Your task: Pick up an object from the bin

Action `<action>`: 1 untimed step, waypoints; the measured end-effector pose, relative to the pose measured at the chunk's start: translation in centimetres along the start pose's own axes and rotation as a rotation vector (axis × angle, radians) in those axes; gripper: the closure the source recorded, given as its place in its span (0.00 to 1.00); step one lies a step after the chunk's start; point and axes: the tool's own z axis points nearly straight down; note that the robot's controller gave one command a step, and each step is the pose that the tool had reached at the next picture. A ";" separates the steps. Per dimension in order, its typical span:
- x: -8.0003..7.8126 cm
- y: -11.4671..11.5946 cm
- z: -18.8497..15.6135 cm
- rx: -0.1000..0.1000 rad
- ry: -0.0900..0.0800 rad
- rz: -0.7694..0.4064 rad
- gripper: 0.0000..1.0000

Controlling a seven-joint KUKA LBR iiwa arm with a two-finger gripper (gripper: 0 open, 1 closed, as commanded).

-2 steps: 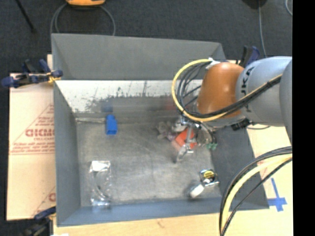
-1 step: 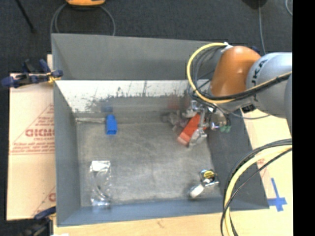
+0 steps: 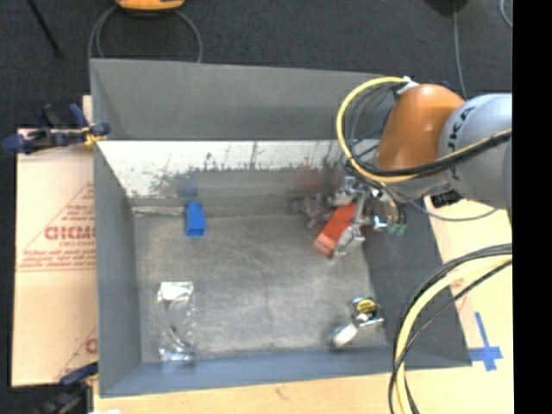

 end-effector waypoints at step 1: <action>3.4 -1.5 -0.1 -0.014 -0.009 -0.164 0.00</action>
Offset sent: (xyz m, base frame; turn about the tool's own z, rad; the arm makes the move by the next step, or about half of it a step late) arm -0.0445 -0.0298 -0.0074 -0.1509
